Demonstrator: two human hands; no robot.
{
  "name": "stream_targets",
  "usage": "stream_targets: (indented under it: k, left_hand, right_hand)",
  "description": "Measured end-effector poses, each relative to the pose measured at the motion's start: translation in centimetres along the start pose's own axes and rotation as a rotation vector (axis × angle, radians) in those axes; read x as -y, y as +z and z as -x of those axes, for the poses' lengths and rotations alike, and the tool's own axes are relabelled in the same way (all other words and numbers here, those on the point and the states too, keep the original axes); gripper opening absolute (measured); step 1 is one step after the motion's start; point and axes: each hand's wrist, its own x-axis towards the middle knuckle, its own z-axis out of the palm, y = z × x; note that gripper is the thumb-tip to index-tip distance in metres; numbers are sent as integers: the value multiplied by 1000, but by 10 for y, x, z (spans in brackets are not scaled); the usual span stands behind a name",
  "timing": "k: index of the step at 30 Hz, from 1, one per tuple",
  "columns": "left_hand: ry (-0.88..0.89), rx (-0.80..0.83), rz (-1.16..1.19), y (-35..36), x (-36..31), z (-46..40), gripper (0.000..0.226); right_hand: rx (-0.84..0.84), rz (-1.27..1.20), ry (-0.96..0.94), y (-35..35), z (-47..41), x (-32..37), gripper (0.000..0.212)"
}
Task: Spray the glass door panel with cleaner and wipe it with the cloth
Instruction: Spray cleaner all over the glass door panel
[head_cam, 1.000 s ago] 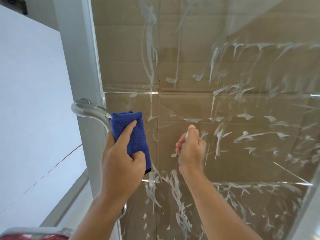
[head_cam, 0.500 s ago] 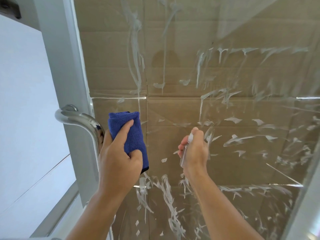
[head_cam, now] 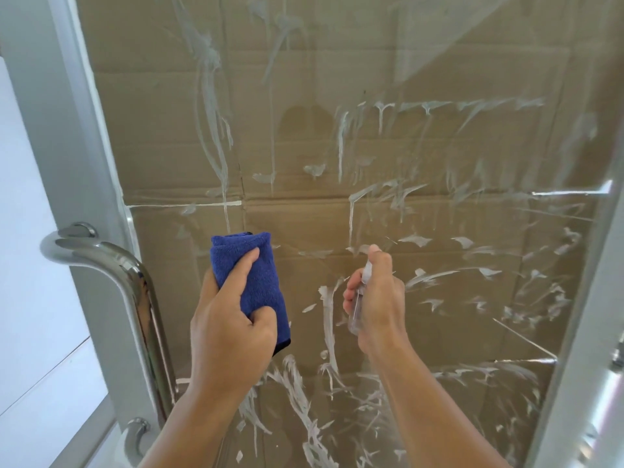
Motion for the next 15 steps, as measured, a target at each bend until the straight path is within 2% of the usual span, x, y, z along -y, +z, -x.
stream_targets:
  k: [9, 15]
  left_hand:
    - [15, -4, 13, 15, -13, -3, 73]
    - [29, -17, 14, 17, -22, -6, 72]
  right_hand:
    - [-30, -66, -158, -6, -10, 30, 53]
    - [68, -90, -122, -4, -13, 41, 55]
